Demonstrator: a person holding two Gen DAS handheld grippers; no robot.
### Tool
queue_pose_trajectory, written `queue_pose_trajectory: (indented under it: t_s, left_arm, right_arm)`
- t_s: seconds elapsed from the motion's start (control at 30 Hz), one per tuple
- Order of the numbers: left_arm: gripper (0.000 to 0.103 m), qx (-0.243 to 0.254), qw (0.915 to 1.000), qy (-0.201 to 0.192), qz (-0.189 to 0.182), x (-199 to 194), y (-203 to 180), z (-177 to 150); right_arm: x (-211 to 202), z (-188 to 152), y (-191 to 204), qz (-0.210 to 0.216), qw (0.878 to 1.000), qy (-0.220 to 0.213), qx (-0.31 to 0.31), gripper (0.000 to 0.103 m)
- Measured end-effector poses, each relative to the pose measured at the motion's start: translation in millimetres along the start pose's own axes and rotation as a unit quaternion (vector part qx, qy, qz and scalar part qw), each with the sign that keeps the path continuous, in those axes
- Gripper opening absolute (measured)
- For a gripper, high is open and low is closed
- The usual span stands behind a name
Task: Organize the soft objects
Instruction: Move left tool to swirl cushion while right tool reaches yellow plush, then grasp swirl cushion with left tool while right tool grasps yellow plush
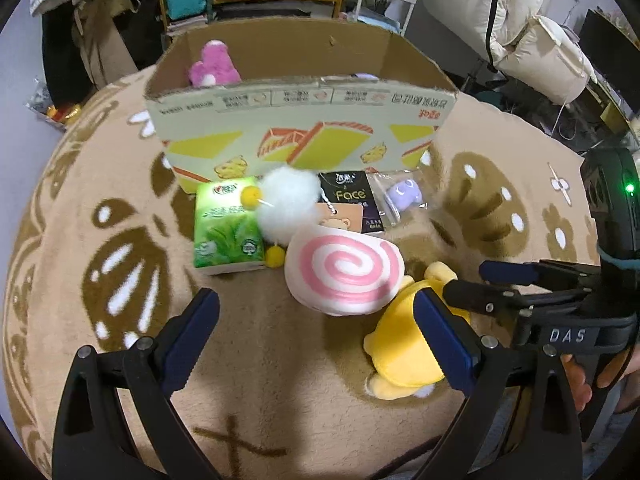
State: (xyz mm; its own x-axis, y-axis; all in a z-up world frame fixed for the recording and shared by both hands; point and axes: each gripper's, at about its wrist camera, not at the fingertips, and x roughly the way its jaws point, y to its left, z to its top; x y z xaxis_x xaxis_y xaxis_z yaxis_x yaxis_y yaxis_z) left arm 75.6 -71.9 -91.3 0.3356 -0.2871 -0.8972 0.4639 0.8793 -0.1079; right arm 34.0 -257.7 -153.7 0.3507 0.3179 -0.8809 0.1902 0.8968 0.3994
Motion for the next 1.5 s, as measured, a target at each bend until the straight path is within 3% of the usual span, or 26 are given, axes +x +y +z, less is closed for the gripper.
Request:
queue_pose_trajectory:
  t_s: [0.27, 0.4, 0.7, 0.83, 0.9, 1.07, 1.17, 1.5]
  left_arm:
    - [0.097, 0.005, 0.9989, 0.039, -0.024, 26, -6, 4]
    - [0.097, 0.006, 0.9981, 0.049, -0.037, 36, -7, 7]
    - [0.095, -0.022, 0.9968, 0.064, -0.043, 57, -1, 15]
    - [0.077, -0.036, 0.9935, 0.076, -0.077, 66, 2, 16]
    - [0.073, -0.034, 0.9943, 0.072, -0.071, 67, 0, 15]
    - [0.048, -0.026, 0.9962, 0.062, -0.056, 65, -3, 13]
    - [0.04, -0.033, 0.9962, 0.06, -0.054, 61, -2, 11]
    - [0.036, -0.027, 0.9996, 0.013, -0.003, 27, 0, -4]
  right_arm:
    - [20, -1, 1, 0.031, 0.999, 0.038, 0.006, 0.056]
    - [25, 0, 1, 0.059, 0.997, 0.043, 0.014, 0.038]
    - [25, 4, 2, 0.059, 0.997, 0.042, 0.009, 0.029]
    - [17, 4, 1, 0.055, 0.998, 0.034, -0.001, 0.027]
    - [16, 5, 2, 0.052, 0.998, 0.029, 0.0, 0.027]
    - [11, 6, 1, 0.041, 0.999, 0.014, 0.003, 0.027]
    - [4, 6, -3, 0.032, 0.999, 0.0, 0.001, 0.026]
    - [-30, 9, 6, 0.024, 0.995, -0.092, -0.031, 0.021]
